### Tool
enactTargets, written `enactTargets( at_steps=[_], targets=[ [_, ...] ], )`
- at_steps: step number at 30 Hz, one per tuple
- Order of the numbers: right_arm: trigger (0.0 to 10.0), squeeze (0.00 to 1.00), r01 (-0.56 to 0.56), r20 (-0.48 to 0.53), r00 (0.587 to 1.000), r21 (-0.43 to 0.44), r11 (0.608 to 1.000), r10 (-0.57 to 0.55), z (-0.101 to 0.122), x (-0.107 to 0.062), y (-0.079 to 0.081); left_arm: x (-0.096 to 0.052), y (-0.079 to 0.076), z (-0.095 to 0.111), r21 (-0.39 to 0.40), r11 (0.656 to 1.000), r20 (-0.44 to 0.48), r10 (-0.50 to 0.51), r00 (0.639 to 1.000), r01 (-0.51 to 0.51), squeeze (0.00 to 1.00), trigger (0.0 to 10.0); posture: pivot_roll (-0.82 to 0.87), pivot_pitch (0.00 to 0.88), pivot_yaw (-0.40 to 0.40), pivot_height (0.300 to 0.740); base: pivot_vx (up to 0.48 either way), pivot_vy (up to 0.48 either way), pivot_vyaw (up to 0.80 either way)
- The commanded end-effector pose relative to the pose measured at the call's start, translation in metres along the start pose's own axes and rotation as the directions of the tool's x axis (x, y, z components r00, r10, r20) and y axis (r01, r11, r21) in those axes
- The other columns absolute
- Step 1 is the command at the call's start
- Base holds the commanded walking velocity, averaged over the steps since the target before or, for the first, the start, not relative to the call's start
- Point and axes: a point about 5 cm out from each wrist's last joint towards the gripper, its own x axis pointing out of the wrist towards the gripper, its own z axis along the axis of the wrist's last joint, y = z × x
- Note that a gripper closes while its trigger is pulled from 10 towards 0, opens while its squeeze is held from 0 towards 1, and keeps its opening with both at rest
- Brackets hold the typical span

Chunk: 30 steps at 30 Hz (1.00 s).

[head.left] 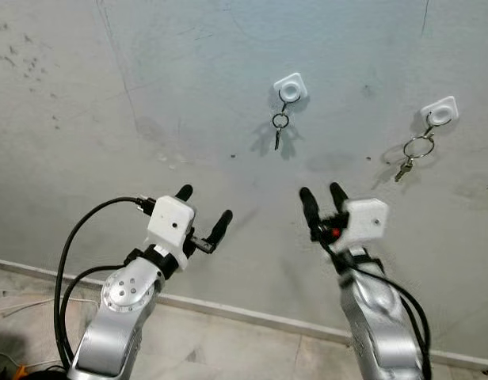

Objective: Hang keys on a hook

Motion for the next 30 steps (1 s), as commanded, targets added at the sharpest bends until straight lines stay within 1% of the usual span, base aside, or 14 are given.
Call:
enactTargets(
  at_steps=[1, 3, 4, 6, 7, 9, 10, 13, 14, 15, 17, 22, 28, 30],
  targets=[
    [10.0, 1.0, 0.0, -0.017, 1.0, -0.052, 0.999, 0.0, 0.002, -0.008, -0.001, -0.004, 0.006, -0.006, 0.01, 0.998, -0.017, 0.056, 0.998, -0.055, 0.0, 10.0, 0.22, 0.0, -0.057, 0.74, 0.0, 0.0, 0.0],
    [10.0, 1.0, 0.035, -0.044, 0.998, -0.044, 0.998, -0.037, 0.0, -0.016, -0.006, -0.006, 0.008, -0.005, 0.007, 0.997, -0.011, 0.079, 0.997, -0.079, 0.0, 10.0, 0.21, 0.0, -0.057, 0.74, 0.0, 0.0, 0.0],
    [10.0, 1.0, 0.078, -0.063, 0.995, -0.041, 0.996, -0.08, -0.001, -0.024, -0.013, -0.009, 0.009, -0.007, 0.019, 0.996, -0.019, 0.09, 0.996, -0.09, 0.0, 10.0, 0.21, 0.0, -0.057, 0.74, 0.0, 0.0, 0.0],
    [10.0, 1.0, 0.109, -0.079, 0.99, -0.057, 0.992, -0.113, -0.001, -0.031, -0.019, -0.012, 0.01, -0.011, 0.021, 0.995, -0.034, 0.102, 0.994, -0.102, 0.0, 10.0, 0.2, 0.0, -0.059, 0.74, 0.0, 0.0, 0.0],
    [10.0, 1.0, 0.136, -0.117, 0.983, -0.056, 0.989, -0.142, -0.006, -0.04, -0.027, -0.017, 0.011, -0.016, 0.025, 0.994, -0.05, 0.111, 0.993, -0.109, 0.0, 10.0, 0.19, 0.0, -0.06, 0.74, 0.0, 0.0, 0.0],
    [10.0, 1.0, 0.161, -0.145, 0.975, -0.06, 0.985, -0.168, -0.009, -0.046, -0.033, -0.019, 0.011, -0.019, 0.029, 0.993, -0.055, 0.117, 0.992, -0.115, 0.0, 10.0, 0.18, 0.0, -0.063, 0.74, 0.0, 0.0, 0.0],
    [10.0, 1.0, 0.2, -0.167, 0.965, -0.045, 0.979, -0.205, -0.011, -0.05, -0.04, -0.019, 0.01, -0.02, 0.026, 0.992, -0.056, 0.123, 0.991, -0.122, 0.0, 10.0, 0.18, 0.0, -0.064, 0.74, 0.0, 0.0, 0.0],
    [10.0, 1.0, 0.236, -0.193, 0.951, -0.041, 0.971, -0.24, -0.014, -0.052, -0.049, -0.016, 0.008, -0.021, 0.021, 0.992, -0.056, 0.127, 0.99, -0.126, 0.0, 10.0, 0.17, 0.0, -0.063, 0.74, 0.0, 0.0, 0.0],
    [10.0, 0.43, 0.231, -0.195, 0.951, -0.061, 0.971, -0.239, -0.014, -0.052, -0.05, -0.015, 0.006, -0.021, 0.019, 0.992, -0.054, 0.125, 0.991, -0.124, 0.0, 10.0, 0.17, 0.0, -0.061, 0.74, 0.0, 0.0, 0.0],
    [10.0, 0.0, 0.228, -0.196, 0.951, -0.07, 0.971, -0.238, -0.014, -0.051, -0.052, -0.012, 0.005, -0.02, 0.012, 0.993, -0.052, 0.12, 0.991, -0.119, 0.0, 10.0, 0.17, 0.0, -0.06, 0.74, 0.0, 0.0, -0.49],
    [10.0, 0.0, 0.235, -0.201, 0.948, -0.073, 0.969, -0.245, -0.013, -0.049, -0.054, -0.008, 0.001, -0.019, -0.016, 0.995, -0.048, 0.093, 0.995, -0.094, 0.0, 10.0, 0.16, 0.0, -0.059, 0.74, 0.0, 0.0, -0.74],
    [10.0, 0.0, 0.273, -0.217, 0.936, -0.042, 0.961, -0.276, -0.012, -0.051, -0.056, -0.002, -0.001, -0.017, -0.024, 0.996, -0.039, 0.089, 0.995, -0.09, 0.0, 10.0, 0.15, 0.0, -0.055, 0.74, 0.0, 0.0, -0.8],
    [10.0, 0.0, 0.29, -0.234, 0.929, -0.024, 0.957, -0.287, -0.015, -0.052, -0.051, 0.0, -0.003, -0.02, -0.022, 0.996, -0.056, 0.09, 0.994, -0.092, 0.0, 10.0, 0.13, 0.0, -0.053, 0.74, 0.0, 0.0, -0.8],
    [10.0, 0.0, 0.289, -0.234, 0.929, -0.02, 0.957, -0.286, -0.015, -0.051, -0.049, 0.003, -0.004, -0.019, 0.005, 0.994, -0.054, 0.105, 0.993, -0.105, 0.0, 10.0, 0.13, 0.0, -0.055, 0.74, 0.0, 0.0, -0.8]
  ],
)
